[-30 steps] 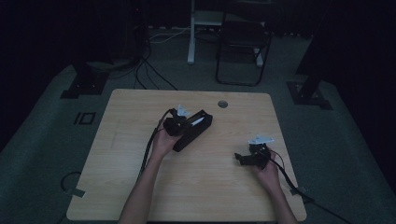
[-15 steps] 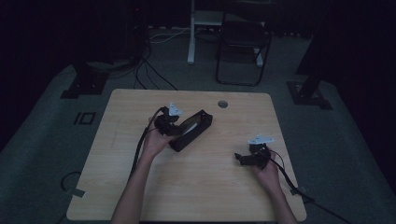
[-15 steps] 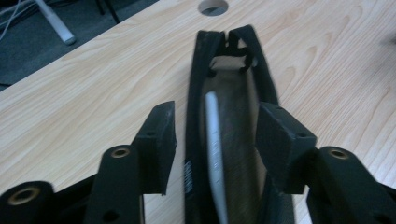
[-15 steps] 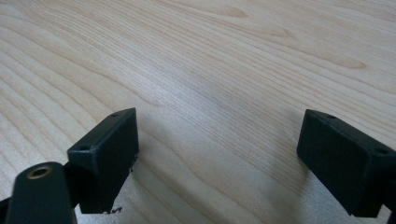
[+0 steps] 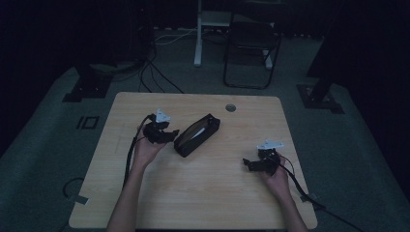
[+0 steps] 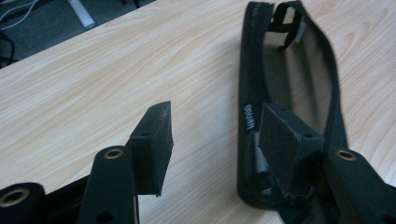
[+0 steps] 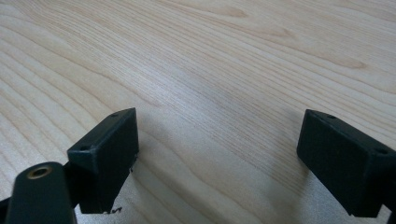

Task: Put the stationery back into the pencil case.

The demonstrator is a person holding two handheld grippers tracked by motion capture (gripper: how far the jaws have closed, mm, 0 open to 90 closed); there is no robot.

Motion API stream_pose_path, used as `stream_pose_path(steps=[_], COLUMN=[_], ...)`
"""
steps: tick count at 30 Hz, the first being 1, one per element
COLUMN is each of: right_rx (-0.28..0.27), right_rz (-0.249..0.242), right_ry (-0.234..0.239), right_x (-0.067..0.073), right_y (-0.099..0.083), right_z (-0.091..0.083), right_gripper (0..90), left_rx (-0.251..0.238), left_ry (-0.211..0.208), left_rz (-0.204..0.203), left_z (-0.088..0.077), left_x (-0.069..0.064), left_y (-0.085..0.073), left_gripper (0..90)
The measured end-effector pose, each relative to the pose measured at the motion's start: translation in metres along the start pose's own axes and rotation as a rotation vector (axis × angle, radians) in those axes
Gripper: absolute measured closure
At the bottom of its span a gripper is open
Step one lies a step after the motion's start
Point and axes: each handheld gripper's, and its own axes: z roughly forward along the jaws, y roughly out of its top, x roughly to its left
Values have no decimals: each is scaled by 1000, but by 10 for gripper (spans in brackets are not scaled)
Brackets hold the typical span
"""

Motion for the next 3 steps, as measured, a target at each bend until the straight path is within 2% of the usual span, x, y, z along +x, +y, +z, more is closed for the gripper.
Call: stream_pose_path(steps=[3], right_rx=[-1], right_rz=[-2], right_ry=[0], right_x=[0], right_y=[0], right_z=[0], right_gripper=[129], left_rx=[4], left_ry=[10], left_rz=[-9], left_z=[-1], left_x=[5], left_y=[-4], left_gripper=[445])
